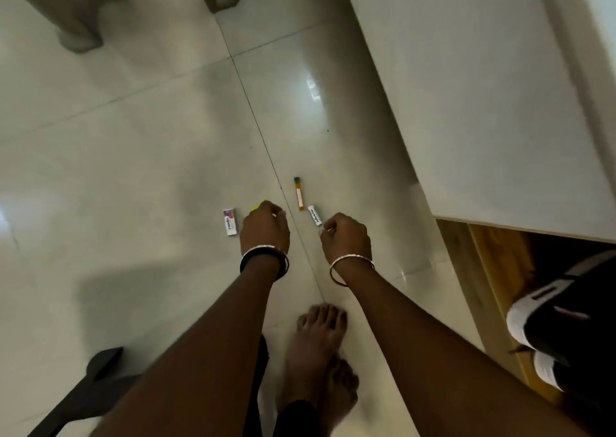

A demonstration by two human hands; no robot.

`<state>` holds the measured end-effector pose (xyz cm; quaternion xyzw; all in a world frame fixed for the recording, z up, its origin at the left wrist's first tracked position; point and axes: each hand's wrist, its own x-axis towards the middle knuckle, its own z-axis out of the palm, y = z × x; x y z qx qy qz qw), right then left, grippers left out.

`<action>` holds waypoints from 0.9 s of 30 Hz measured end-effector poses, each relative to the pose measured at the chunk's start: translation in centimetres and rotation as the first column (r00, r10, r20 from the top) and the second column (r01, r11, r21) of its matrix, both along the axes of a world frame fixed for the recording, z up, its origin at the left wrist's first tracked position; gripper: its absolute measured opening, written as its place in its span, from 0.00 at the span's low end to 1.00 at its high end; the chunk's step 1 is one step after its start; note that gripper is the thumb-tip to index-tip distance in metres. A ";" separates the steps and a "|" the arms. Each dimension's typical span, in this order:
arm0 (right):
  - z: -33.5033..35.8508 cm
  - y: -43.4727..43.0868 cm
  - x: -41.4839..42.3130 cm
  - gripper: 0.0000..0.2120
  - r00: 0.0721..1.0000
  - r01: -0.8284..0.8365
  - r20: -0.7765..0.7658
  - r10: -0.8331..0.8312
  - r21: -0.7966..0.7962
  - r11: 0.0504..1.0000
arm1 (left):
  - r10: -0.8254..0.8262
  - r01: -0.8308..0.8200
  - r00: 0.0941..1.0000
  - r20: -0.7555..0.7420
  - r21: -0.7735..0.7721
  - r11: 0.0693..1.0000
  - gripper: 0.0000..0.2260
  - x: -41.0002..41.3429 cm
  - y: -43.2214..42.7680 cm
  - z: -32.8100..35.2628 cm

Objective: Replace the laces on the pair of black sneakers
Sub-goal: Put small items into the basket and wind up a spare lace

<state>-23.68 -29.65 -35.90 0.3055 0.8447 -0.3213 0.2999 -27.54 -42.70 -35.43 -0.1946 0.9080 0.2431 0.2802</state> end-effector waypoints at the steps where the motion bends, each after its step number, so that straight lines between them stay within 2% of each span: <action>1: -1.2 -0.1 -0.7 0.09 1.000 -0.019 0.009 0.019 0.015 1.000 | 0.031 -0.031 0.999 0.009 0.017 0.999 0.09 -0.7 0.6 -1.4; 7: -7.6 -0.6 -2.1 0.18 0.999 -0.045 0.031 0.043 0.066 0.997 | 0.072 -0.071 0.987 0.141 -0.017 0.997 0.17 -3.4 3.0 -8.3; 13: -10.6 -0.2 -2.0 0.17 0.999 -0.031 -0.034 0.034 0.091 0.995 | 0.113 -0.100 0.986 0.126 -0.104 0.989 0.20 -3.2 4.1 -11.7; 19: -10.8 0.6 -1.6 0.18 0.995 -0.095 0.015 0.094 0.081 0.992 | 0.123 -0.113 0.981 0.150 -0.072 0.991 0.17 -3.0 4.2 -12.4; 23: -8.9 1.3 -0.1 0.14 0.992 0.128 0.003 -0.128 -0.009 0.992 | 0.120 -0.124 0.983 0.139 0.019 0.992 0.14 -1.6 3.1 -10.1; 27: -4.2 1.5 1.9 0.07 0.891 0.448 0.001 -0.454 -0.156 0.880 | 0.285 -0.299 0.954 0.093 0.224 0.928 0.08 0.6 3.0 -4.4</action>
